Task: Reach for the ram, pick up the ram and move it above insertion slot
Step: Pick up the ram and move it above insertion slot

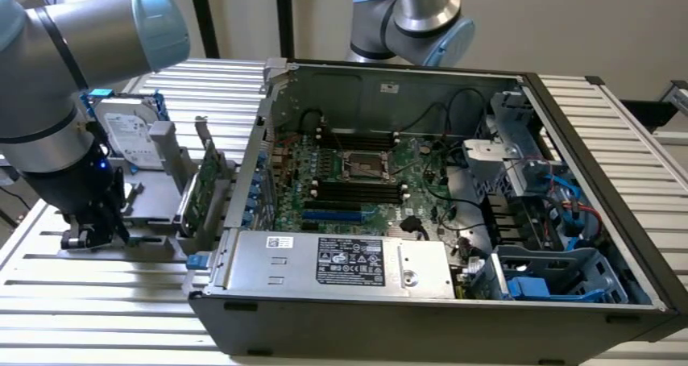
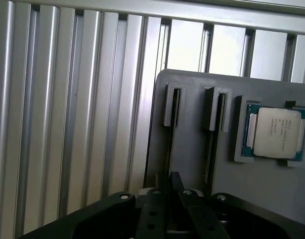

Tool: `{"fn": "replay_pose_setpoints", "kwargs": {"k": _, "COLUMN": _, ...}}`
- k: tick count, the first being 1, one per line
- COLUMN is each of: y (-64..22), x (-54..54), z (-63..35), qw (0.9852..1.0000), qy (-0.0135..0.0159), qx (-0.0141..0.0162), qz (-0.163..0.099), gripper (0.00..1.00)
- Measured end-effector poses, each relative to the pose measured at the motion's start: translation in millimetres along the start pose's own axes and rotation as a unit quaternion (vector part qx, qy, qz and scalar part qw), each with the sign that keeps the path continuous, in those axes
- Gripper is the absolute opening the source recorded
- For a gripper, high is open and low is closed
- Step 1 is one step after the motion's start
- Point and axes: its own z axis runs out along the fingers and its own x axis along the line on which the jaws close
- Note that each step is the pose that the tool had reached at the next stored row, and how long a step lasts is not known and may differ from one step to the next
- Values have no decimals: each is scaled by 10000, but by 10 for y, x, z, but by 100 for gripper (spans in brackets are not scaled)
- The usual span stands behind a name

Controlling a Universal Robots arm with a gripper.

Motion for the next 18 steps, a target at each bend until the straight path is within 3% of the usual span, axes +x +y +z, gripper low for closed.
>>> {"fn": "replay_pose_setpoints", "kwargs": {"k": 18, "y": 0, "x": 1, "z": -12, "qw": 10000, "qy": -3, "qx": -11, "qz": 25, "gripper": 13}}
